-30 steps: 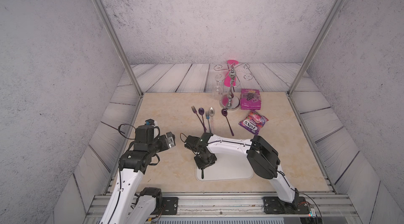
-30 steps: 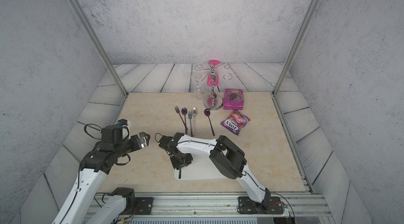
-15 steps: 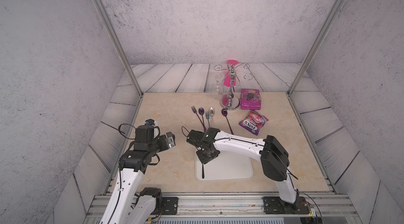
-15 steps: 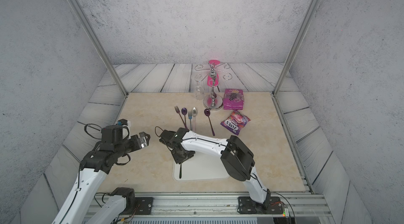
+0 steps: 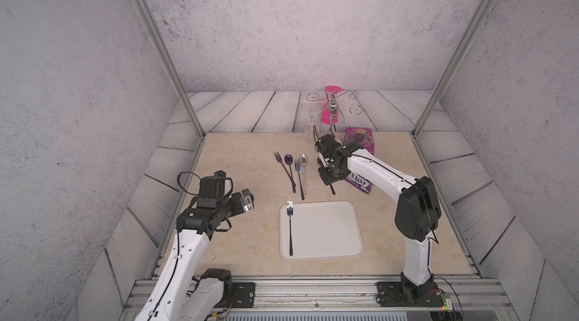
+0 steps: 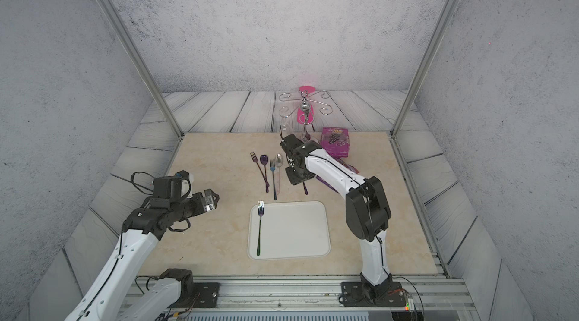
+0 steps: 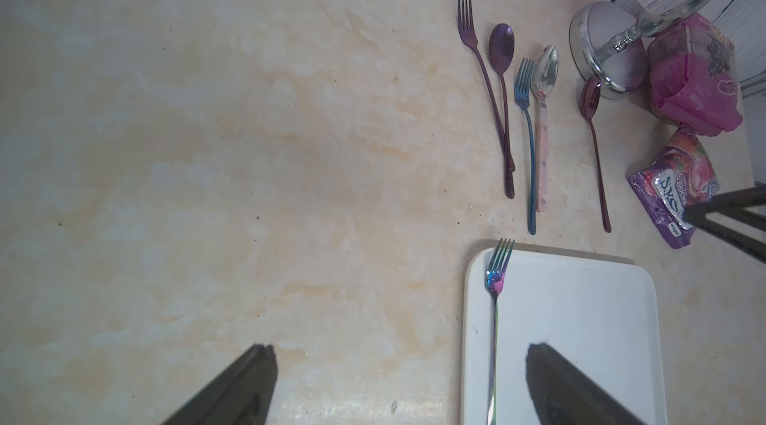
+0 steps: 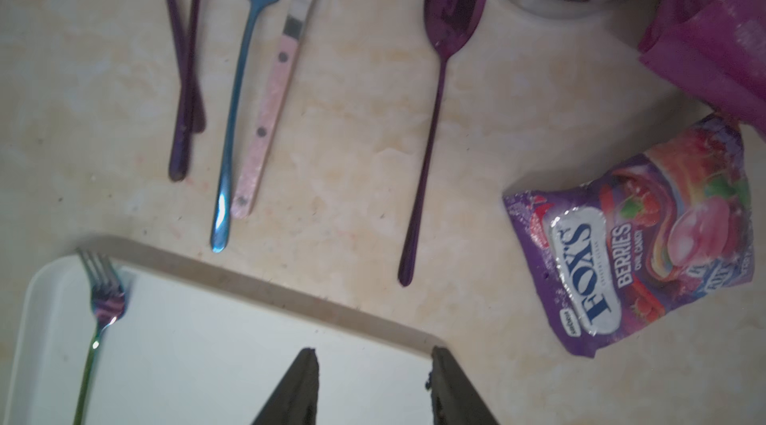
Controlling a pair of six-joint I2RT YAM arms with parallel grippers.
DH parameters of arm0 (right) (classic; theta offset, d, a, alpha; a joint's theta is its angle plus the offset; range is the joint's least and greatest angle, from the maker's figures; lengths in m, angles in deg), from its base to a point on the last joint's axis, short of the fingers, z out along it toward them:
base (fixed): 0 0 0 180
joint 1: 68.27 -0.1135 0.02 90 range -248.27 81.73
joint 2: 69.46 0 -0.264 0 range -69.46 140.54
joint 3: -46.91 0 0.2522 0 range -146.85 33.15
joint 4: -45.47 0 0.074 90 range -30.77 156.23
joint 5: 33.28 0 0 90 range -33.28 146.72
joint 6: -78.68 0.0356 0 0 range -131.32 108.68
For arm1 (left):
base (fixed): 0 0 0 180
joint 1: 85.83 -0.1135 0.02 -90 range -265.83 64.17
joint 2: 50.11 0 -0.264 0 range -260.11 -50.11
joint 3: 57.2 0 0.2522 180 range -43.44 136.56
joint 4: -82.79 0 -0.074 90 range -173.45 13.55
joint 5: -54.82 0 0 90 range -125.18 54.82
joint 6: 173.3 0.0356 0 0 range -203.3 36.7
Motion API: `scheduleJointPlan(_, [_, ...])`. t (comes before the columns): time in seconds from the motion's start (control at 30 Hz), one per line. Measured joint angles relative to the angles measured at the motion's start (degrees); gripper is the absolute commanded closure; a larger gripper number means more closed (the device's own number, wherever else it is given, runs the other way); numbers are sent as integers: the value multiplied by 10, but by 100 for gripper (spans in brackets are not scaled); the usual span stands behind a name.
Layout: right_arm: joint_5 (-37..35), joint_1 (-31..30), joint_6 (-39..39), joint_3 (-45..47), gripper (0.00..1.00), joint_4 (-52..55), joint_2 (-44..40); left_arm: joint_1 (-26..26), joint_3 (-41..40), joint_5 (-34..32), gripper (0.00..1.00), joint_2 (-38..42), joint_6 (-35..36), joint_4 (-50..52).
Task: Set the spoon and fork side by side
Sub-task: Pick up the spoon from the center of the board.
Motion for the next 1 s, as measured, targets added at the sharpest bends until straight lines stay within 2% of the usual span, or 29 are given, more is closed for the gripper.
scheduleJointPlan(0.17, [19, 42, -40, -100, 54, -12, 108, 0, 0, 0, 1, -10, 2, 0])
scheduleJointPlan(0.33, [33, 54, -62, -160, 55, -13, 183, 0, 0, 0, 1, -17, 2, 0])
scheduleJointPlan(0.8, [57, 71, -68, -242, 59, 6, 270, 0, 0, 0, 1, -19, 3, 2])
scheduleJointPlan(1.0, [56, 75, -66, -256, 66, 17, 279, 0, 0, 0, 1, -18, 4, 2])
